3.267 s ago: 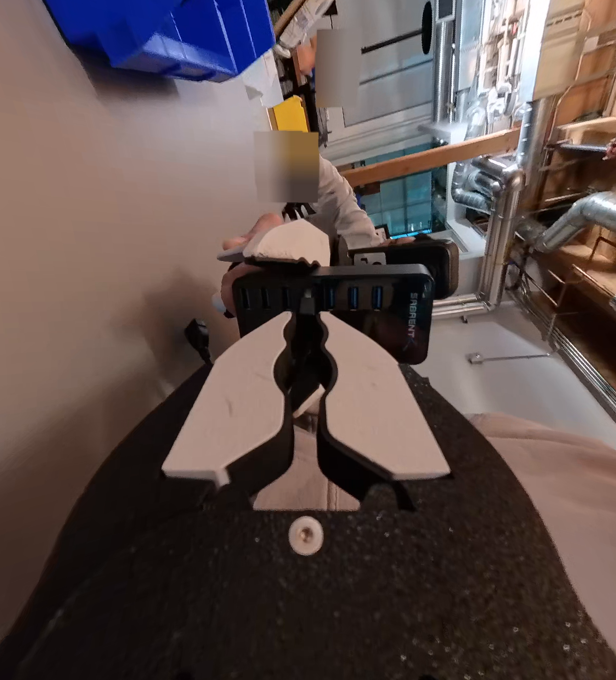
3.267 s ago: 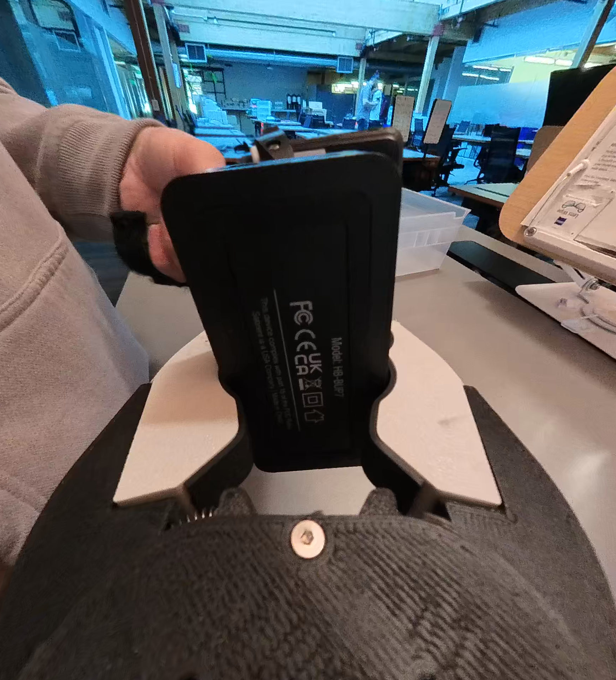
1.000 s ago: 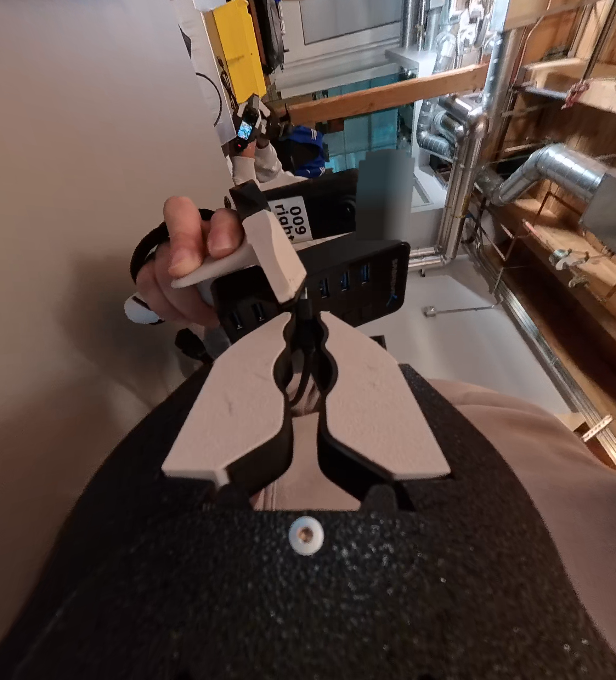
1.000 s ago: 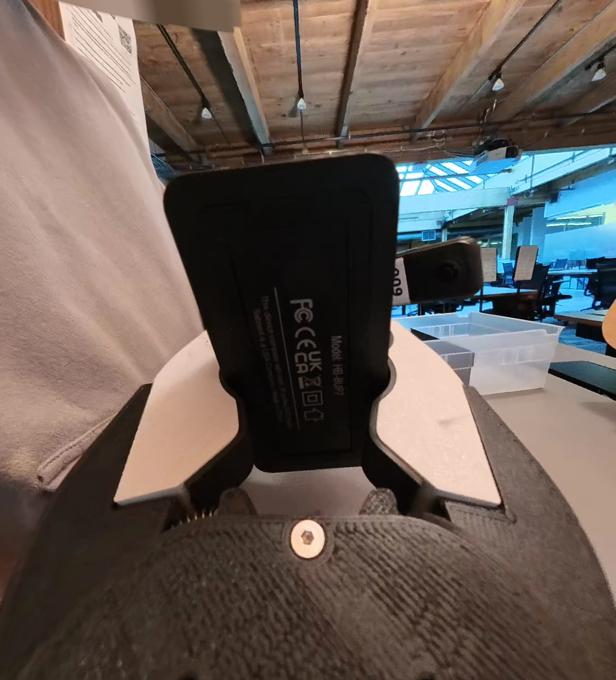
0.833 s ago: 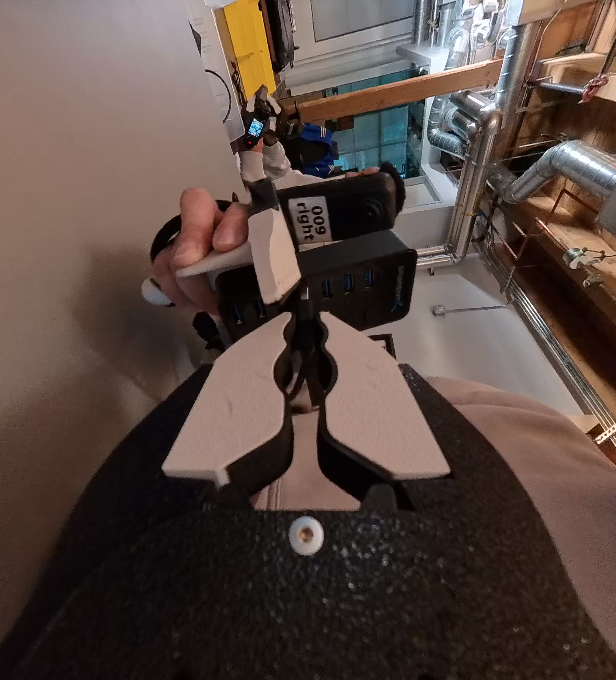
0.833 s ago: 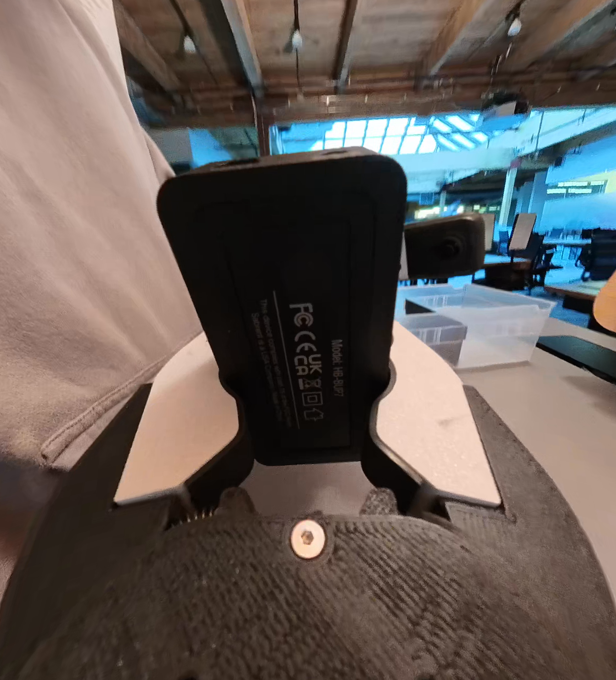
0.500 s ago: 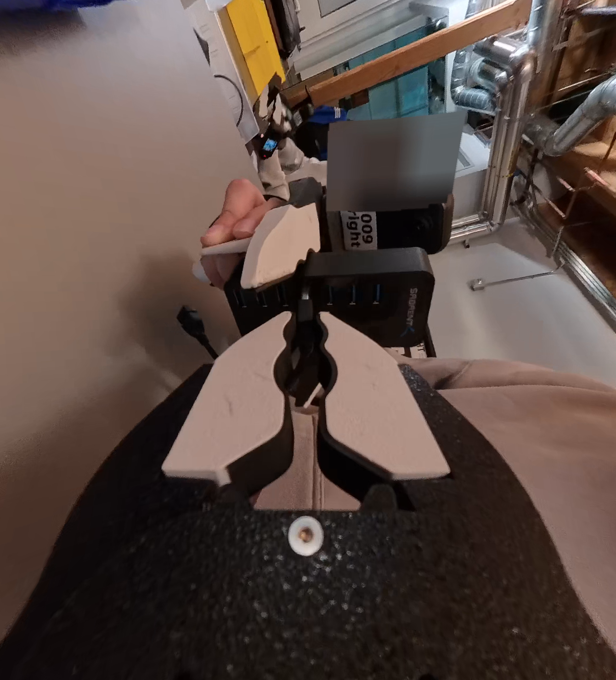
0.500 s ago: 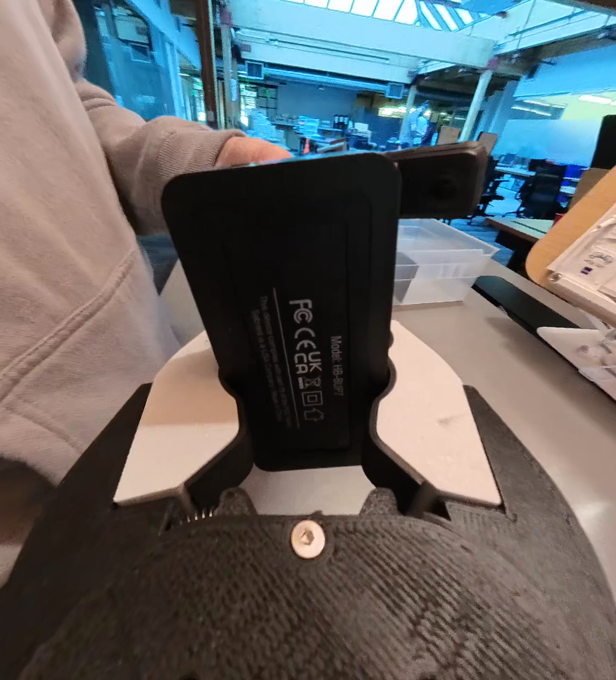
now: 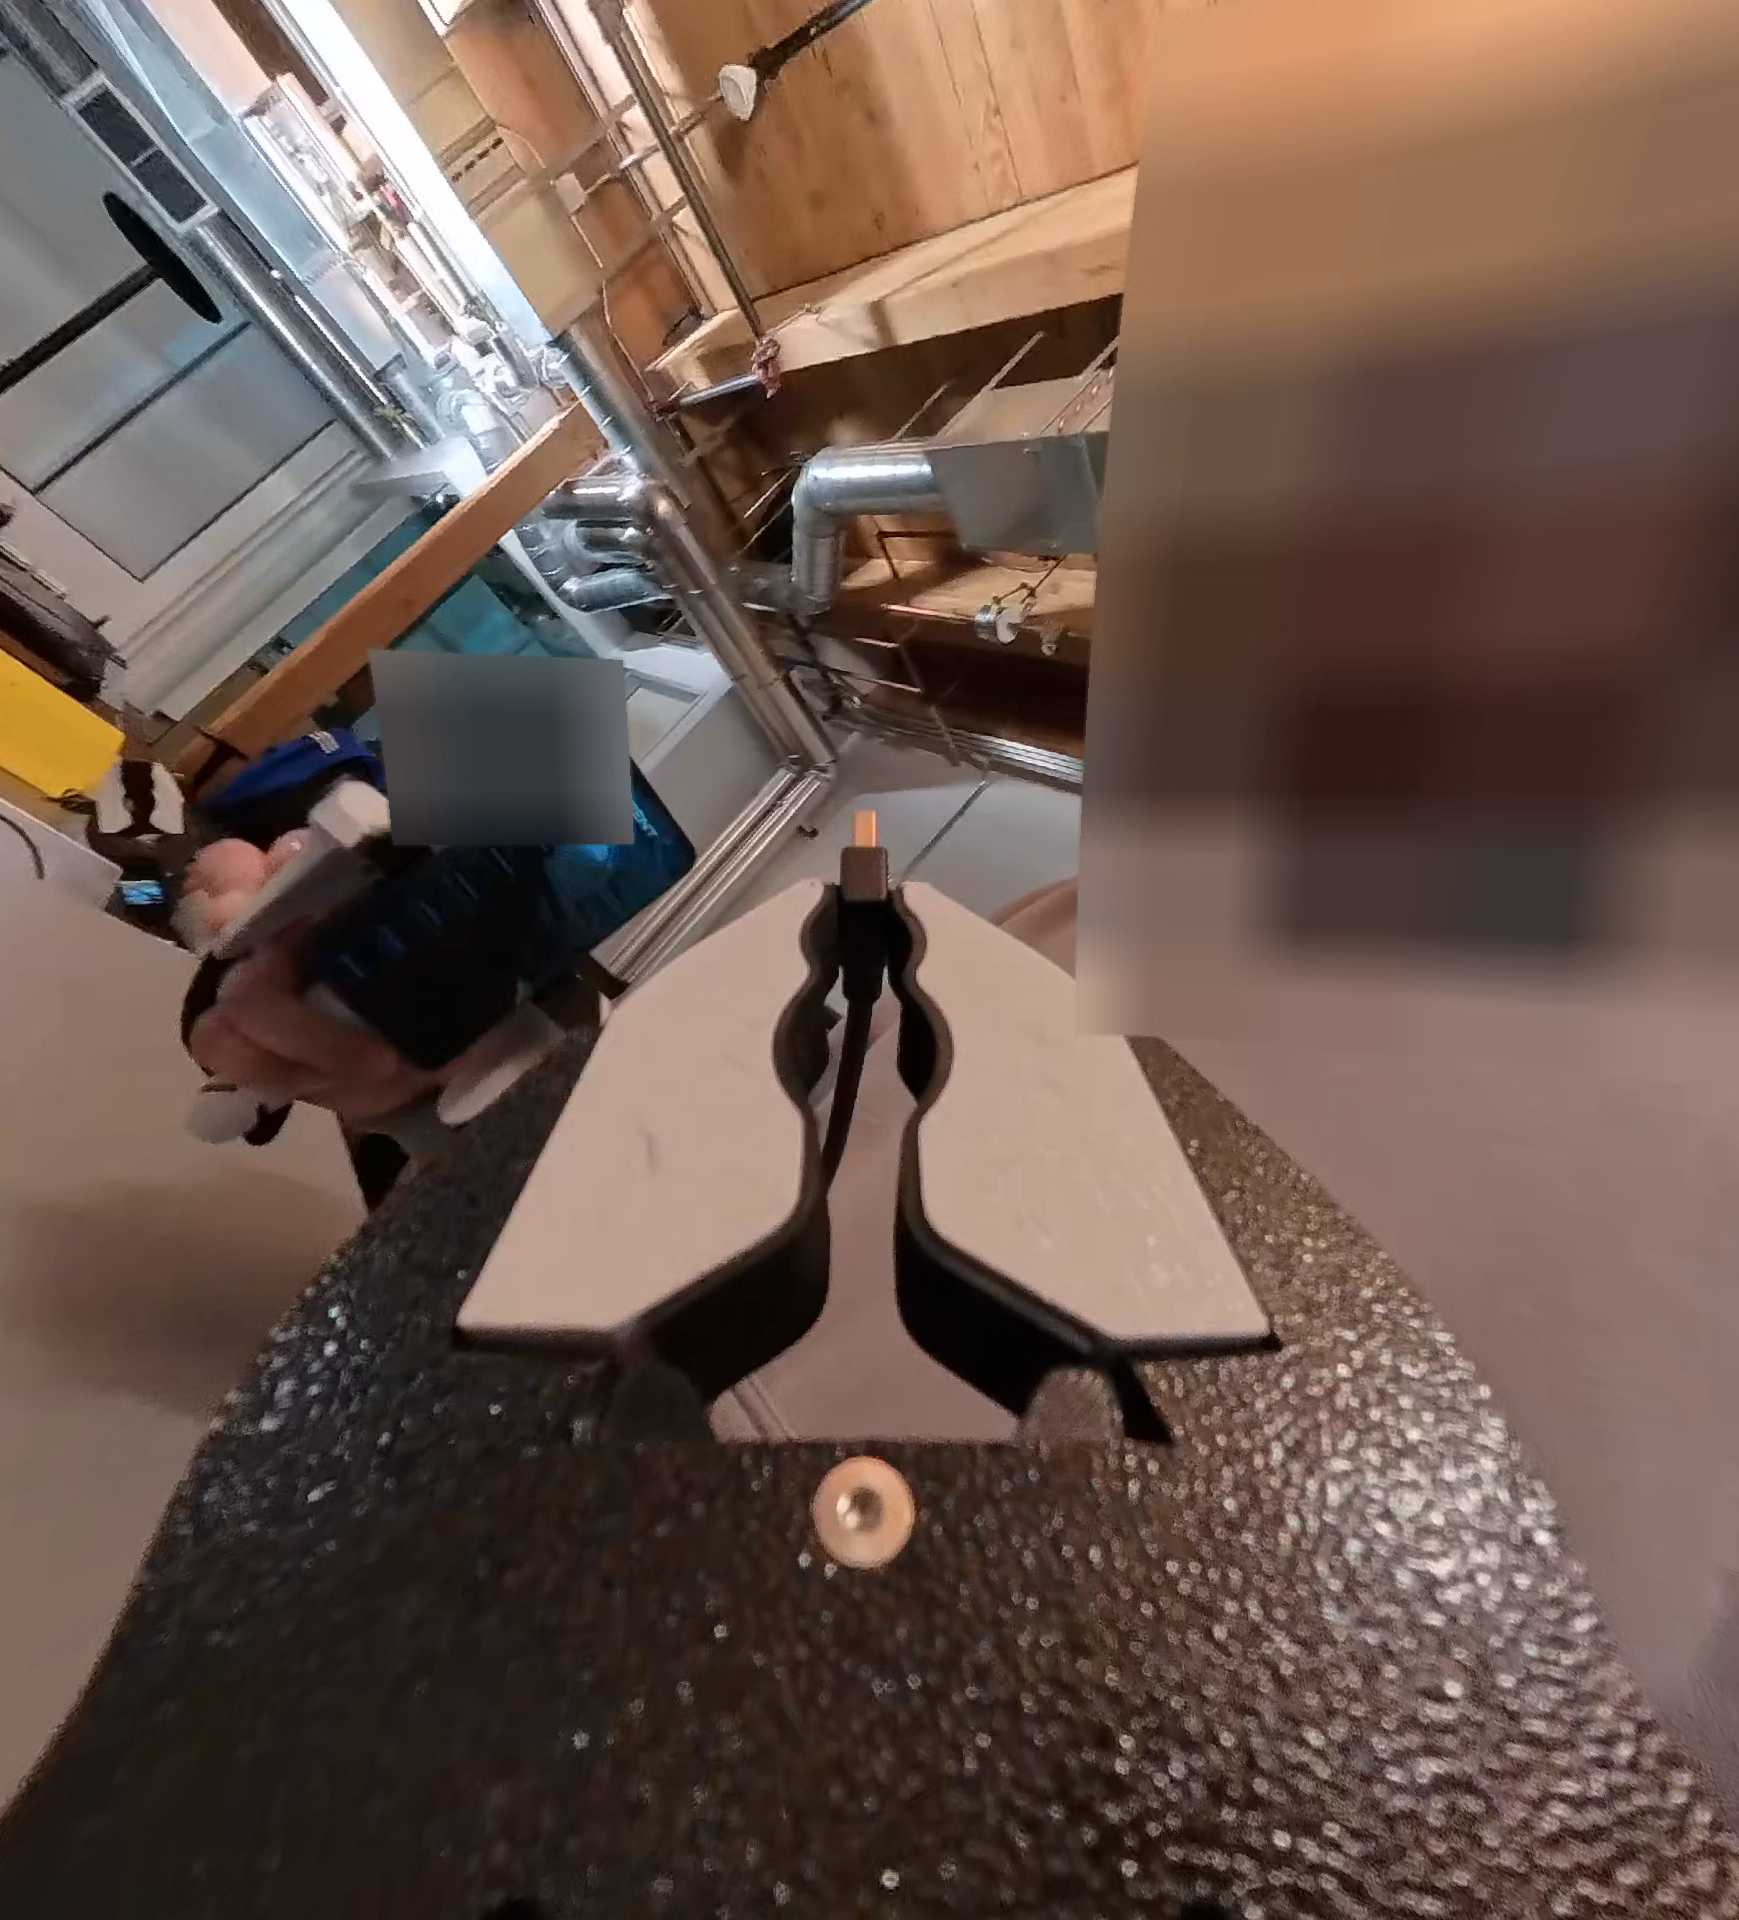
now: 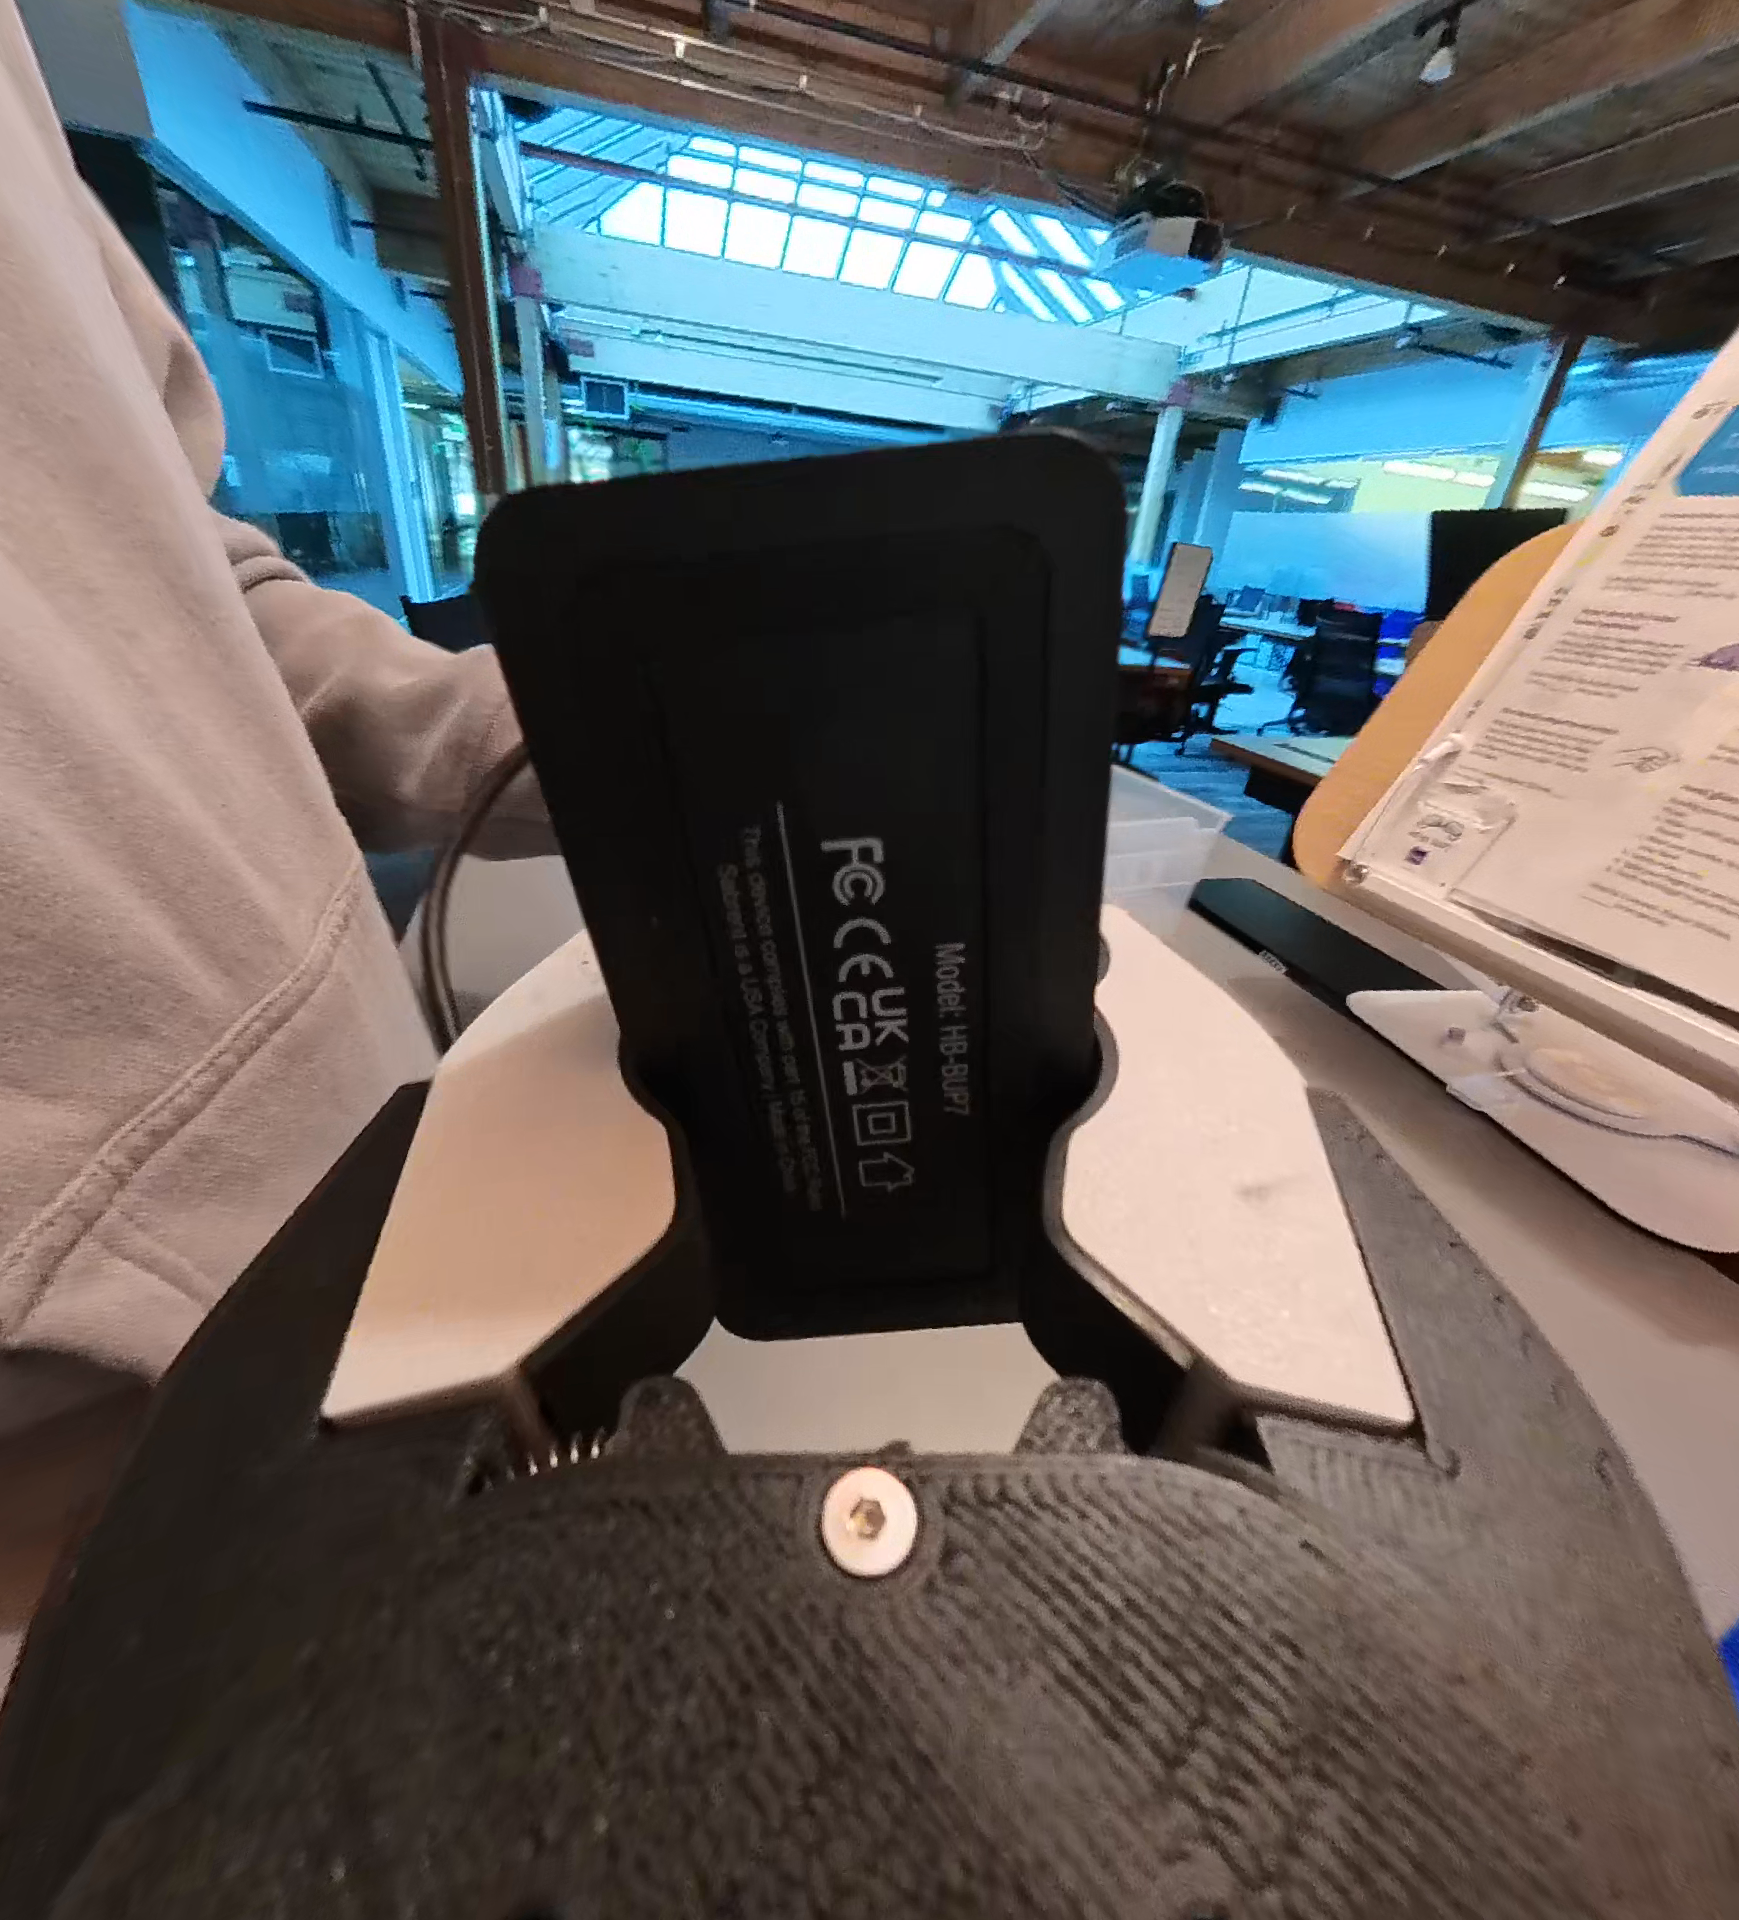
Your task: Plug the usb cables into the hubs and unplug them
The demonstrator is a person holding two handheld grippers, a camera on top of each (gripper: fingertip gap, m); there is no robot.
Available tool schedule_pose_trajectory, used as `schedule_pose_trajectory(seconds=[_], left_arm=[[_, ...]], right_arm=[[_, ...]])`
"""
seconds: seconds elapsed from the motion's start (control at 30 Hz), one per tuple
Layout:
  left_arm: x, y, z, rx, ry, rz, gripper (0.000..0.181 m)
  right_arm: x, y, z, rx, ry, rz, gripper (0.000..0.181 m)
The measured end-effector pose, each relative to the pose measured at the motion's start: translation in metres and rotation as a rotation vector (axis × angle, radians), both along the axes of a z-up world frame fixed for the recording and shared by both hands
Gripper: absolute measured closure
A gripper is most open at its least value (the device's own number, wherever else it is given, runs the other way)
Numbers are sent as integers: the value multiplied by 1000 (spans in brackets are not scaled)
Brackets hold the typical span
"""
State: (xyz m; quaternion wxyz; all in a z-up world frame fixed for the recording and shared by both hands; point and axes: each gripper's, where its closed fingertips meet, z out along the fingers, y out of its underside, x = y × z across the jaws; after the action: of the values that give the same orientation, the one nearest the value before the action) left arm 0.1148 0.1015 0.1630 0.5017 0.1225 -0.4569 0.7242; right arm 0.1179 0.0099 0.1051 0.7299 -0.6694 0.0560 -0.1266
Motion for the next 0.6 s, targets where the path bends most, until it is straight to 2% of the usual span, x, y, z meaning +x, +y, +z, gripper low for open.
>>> schedule_pose_trajectory(seconds=[0.07,0.2,0.27,0.3,0.37,0.43,0.47,0.53,0.6], left_arm=[[-4,0,0,1,-39,-4,173],[-4,-4,-5,50,-79,26,174],[2,-10,-18,173,-188,127,174],[8,-14,-25,254,-284,228,174],[25,-16,-43,440,-597,471,174],[45,-13,-64,639,-1045,718,174],[51,-12,-76,709,-1261,785,174],[54,-12,-111,819,-1568,795,174],[50,-12,-153,842,-1731,752,173]], right_arm=[[-4,4,-3,-15,13,27,107],[2,0,-1,25,18,-11,107],[12,-12,1,39,28,-76,107],[21,-23,1,40,31,-145,107],[34,-48,-3,38,57,-250,106],[40,-68,-4,49,75,-317,106],[40,-72,-4,60,84,-318,106],[38,-74,-3,84,91,-309,106],[34,-67,-6,94,99,-262,106]])
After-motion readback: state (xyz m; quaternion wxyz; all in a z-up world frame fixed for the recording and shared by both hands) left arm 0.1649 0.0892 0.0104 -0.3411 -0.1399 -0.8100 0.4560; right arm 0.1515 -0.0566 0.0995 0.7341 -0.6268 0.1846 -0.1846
